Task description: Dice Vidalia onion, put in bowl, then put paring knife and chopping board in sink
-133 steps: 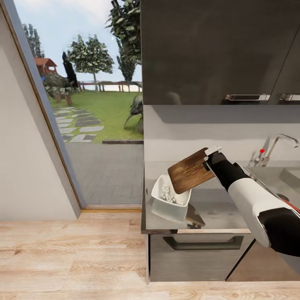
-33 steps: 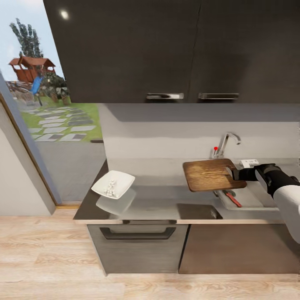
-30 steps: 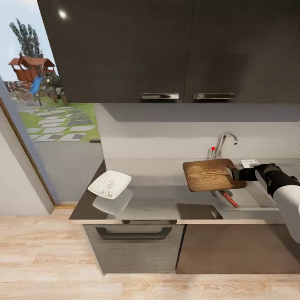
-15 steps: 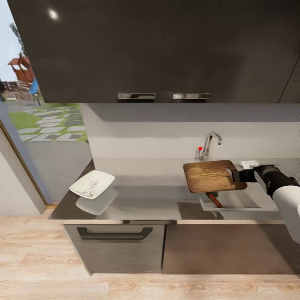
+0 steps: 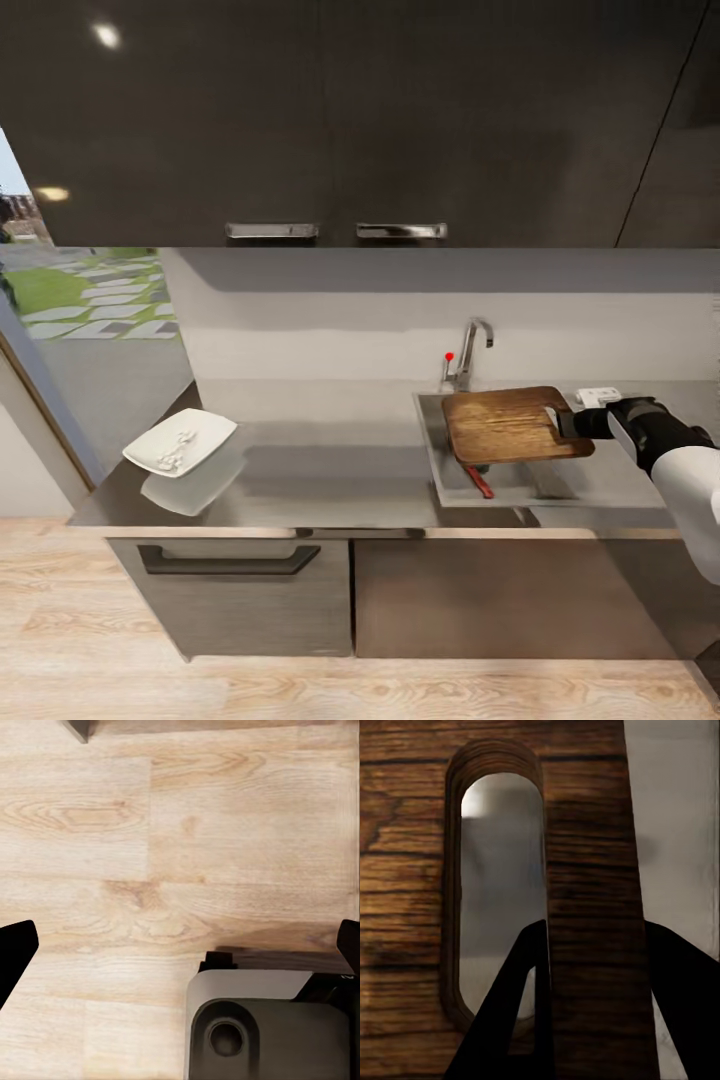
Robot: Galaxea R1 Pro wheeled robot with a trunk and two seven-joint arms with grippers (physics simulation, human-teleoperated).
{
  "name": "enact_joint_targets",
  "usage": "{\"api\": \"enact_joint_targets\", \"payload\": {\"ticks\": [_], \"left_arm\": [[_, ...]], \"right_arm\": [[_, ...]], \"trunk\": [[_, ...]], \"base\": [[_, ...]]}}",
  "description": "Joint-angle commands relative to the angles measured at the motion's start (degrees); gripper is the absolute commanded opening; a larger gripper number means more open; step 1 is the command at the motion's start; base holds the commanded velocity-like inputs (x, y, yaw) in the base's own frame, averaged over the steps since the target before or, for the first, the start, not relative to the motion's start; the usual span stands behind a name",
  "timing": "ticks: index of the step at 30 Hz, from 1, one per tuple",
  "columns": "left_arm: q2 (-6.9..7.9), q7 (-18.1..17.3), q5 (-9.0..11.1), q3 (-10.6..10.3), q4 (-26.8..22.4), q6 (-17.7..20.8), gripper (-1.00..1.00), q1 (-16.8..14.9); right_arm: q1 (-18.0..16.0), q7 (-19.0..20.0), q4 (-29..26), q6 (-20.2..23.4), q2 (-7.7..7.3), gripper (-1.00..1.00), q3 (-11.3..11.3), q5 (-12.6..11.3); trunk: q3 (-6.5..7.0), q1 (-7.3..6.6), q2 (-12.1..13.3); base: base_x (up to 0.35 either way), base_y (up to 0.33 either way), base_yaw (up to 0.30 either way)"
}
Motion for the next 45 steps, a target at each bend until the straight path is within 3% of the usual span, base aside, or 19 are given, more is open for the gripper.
{"api": "enact_joint_targets", "payload": {"ticks": [1,6,9,11,12,14,15,16,17,19,20,21,25,28,30,33,36,39,45], "left_arm": [[-0.03,0.1,0.5,-0.5,0.3,-0.4,1.0,-0.1],[0.06,0.1,0.5,-0.5,0.3,-0.4,1.0,-0.1],[0.06,0.1,0.5,-0.5,0.3,-0.4,1.0,-0.1],[0.06,0.1,0.5,-0.5,0.3,-0.4,1.0,-0.1],[0.06,0.1,0.5,-0.5,0.3,-0.4,1.0,-0.1],[0.07,0.1,0.5,-0.5,0.3,-0.4,1.0,-0.1],[0.07,0.1,0.5,-0.5,0.3,-0.4,1.0,-0.1],[0.07,0.1,0.5,-0.5,0.3,-0.4,1.0,-0.1],[0.07,0.0,0.5,-0.5,0.3,-0.4,1.0,-0.1],[0.07,0.0,0.5,-0.5,0.3,-0.4,1.0,-0.1],[0.07,0.0,0.5,-0.5,0.3,-0.4,1.0,-0.1],[0.07,0.0,0.5,-0.5,0.3,-0.4,1.0,-0.1],[0.07,0.1,0.5,-0.5,0.3,-0.4,1.0,-0.1],[-0.03,0.1,0.5,-0.5,0.3,-0.4,1.0,-0.1],[-0.19,0.2,0.5,-0.5,0.2,-0.4,1.0,-0.1],[-0.26,0.3,0.5,-0.5,0.3,-0.4,1.0,-0.1],[-0.23,0.3,0.5,-0.5,0.3,-0.3,1.0,-0.1],[-0.21,0.3,0.5,-0.5,0.3,-0.3,1.0,-0.1],[-0.28,0.3,0.6,-0.5,0.3,-0.3,1.0,-0.1]], "right_arm": [[0.0,0.4,-0.1,0.3,0.04,-1.0,-0.6,0.3],[0.0,-0.4,0.0,0.3,0.77,-1.0,-0.7,0.3],[0.0,-6.4,0.7,0.2,2.93,-1.0,-1.0,-1.1],[0.0,-14.2,0.8,0.1,4.45,-1.0,-1.4,-6.9],[0.0,-20.3,0.8,0.0,5.82,-1.0,-1.8,-13.6],[0.0,-27.1,0.8,-1.3,8.08,-1.0,-1.9,-20.5],[0.0,-32.4,0.9,-4.0,9.85,-1.0,-2.0,-24.4],[0.0,-36.3,0.9,-6.7,11.17,-1.0,-2.0,-26.2],[0.0,-43.4,0.9,-11.6,13.6,-1.0,-2.1,-28.6],[0.0,-50.1,0.9,-15.3,15.76,-1.0,-2.3,-31.2],[0.0,-53.9,0.9,-16.9,17.02,-1.0,-2.3,-34.1],[0.0,-56.5,0.9,-17.8,17.78,-1.0,-2.4,-38.6],[0.0,-59.2,5.4,-20.0,18.66,-1.0,-2.3,-50.3],[0.0,-60.0,8.7,-25.1,18.83,-1.0,-2.2,-52.9],[0.0,-62.7,10.3,-27.9,19.29,-1.0,-2.2,-53.6],[0.0,-66.6,11.1,-31.8,20.99,-1.0,-2.4,-54.5],[0.0,-70.8,11.3,-38.1,23.51,-1.0,-2.4,-57.6],[0.0,-73.4,11.3,-39.8,24.42,-1.0,-2.4,-59.2],[0.0,-74.3,11.4,-40.3,24.55,-1.0,-2.4,-59.8]], "trunk": [[-0.1,0.03,-0.1],[-0.1,0.03,-0.1],[-0.1,0.03,-0.1],[-0.1,0.03,-0.1],[-0.1,0.03,-0.1],[-0.1,0.03,-0.1],[-0.1,0.03,-0.1],[-0.1,0.03,-0.1],[-0.1,0.03,-0.1],[-0.1,0.03,-0.1],[-0.1,0.03,-0.1],[-0.1,0.03,-0.1],[-0.1,0.03,-0.1],[-0.1,0.03,-0.1],[-0.1,0.03,-0.1],[-0.1,0.03,-0.1],[-0.1,0.03,-0.1],[-0.1,0.03,-0.1],[-0.1,0.03,-0.1]], "base": [[0.0,-0.248,0.0],[0.0,-0.108,0.0],[0.0,-0.01,0.0],[0.0,-0.002,0.0],[0.0,0.0,0.0],[0.0,0.0,0.0],[0.0,0.0,0.0],[0.0,0.0,0.0],[0.0,0.0,0.0],[0.0,0.0,0.0],[0.0,0.0,0.0],[0.0,0.0,0.0],[0.0,0.0,0.0],[0.0,0.0,0.0],[0.0,0.0,0.0],[0.0,0.0,0.0],[0.0,0.0,0.0],[0.0,0.0,0.0],[0.0,0.0,0.0]]}}
